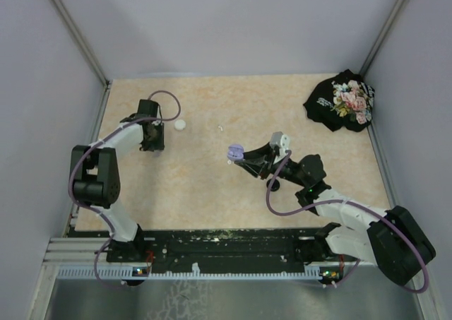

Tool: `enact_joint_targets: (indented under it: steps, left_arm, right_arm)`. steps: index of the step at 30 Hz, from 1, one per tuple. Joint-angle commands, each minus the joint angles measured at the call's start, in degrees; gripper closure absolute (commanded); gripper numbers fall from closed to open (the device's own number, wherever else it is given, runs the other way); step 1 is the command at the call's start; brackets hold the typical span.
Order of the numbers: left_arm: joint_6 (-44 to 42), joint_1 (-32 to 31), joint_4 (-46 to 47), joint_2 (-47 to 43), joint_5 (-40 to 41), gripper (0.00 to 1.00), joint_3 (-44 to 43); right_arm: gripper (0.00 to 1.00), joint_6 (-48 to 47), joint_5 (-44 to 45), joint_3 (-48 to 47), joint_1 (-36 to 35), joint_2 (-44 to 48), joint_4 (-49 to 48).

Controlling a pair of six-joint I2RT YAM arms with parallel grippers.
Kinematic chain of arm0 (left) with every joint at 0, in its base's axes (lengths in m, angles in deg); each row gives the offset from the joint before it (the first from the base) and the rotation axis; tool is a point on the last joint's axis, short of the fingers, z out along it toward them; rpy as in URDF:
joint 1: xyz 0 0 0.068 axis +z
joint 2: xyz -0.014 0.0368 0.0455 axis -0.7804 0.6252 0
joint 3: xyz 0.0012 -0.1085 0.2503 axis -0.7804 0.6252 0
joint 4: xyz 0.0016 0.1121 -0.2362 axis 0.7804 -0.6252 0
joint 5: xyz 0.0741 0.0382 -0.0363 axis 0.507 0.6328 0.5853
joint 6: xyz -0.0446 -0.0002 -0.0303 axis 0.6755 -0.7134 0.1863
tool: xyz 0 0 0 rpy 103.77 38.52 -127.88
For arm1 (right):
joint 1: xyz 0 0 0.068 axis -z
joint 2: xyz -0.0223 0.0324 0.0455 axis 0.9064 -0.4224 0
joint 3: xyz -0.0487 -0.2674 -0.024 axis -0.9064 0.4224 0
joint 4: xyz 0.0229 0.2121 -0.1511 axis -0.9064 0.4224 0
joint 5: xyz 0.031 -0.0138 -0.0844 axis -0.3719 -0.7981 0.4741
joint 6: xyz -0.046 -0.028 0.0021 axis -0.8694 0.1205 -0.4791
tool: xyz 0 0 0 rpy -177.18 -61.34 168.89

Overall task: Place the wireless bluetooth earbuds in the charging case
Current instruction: Pick up the earbud from the center of the board.

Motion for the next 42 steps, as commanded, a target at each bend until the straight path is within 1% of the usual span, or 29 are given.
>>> enact_joint_targets:
  steps: [1, 15, 20, 24, 29, 35, 42]
  left_arm:
    - [-0.9, 0.9, -2.7, 2.5, -3.2, 0.61, -2.0]
    - [-1.3, 1.9, -4.6, 6.2, -2.5, 0.65, -4.3]
    - [-1.3, 1.9, -5.5, 3.4, -3.5, 0.65, -5.2]
    - [-4.2, 1.9, -4.1, 2.0, -3.7, 0.63, -5.5]
    - [-5.4, 1.9, -3.7, 4.4, -6.3, 0.61, -7.5]
    - [-6.2, 1.9, -4.4, 8.6, -7.4, 0.61, -10.2]
    - [-6.3, 2.0, -5.1, 10.0, -7.1, 0.6, -9.1]
  right_arm:
    - [1.0, -1.1, 0.5, -0.5, 0.2, 1.0, -1.5]
    - [1.0, -1.2, 0.5, -0.8, 0.2, 0.5, -1.2]
    - [1.0, -1.3, 0.3, -0.8, 0.2, 0.6, -1.1]
    - [1.0, -1.3, 0.1, -0.9, 0.2, 0.5, -1.1]
    - [1.0, -1.3, 0.0, -1.0, 0.2, 0.5, -0.7]
    - [1.0, -1.6, 0.0, -1.2, 0.2, 0.4, 0.1]
    - [1.0, -2.0, 0.0, -1.4, 0.2, 0.4, 0.8]
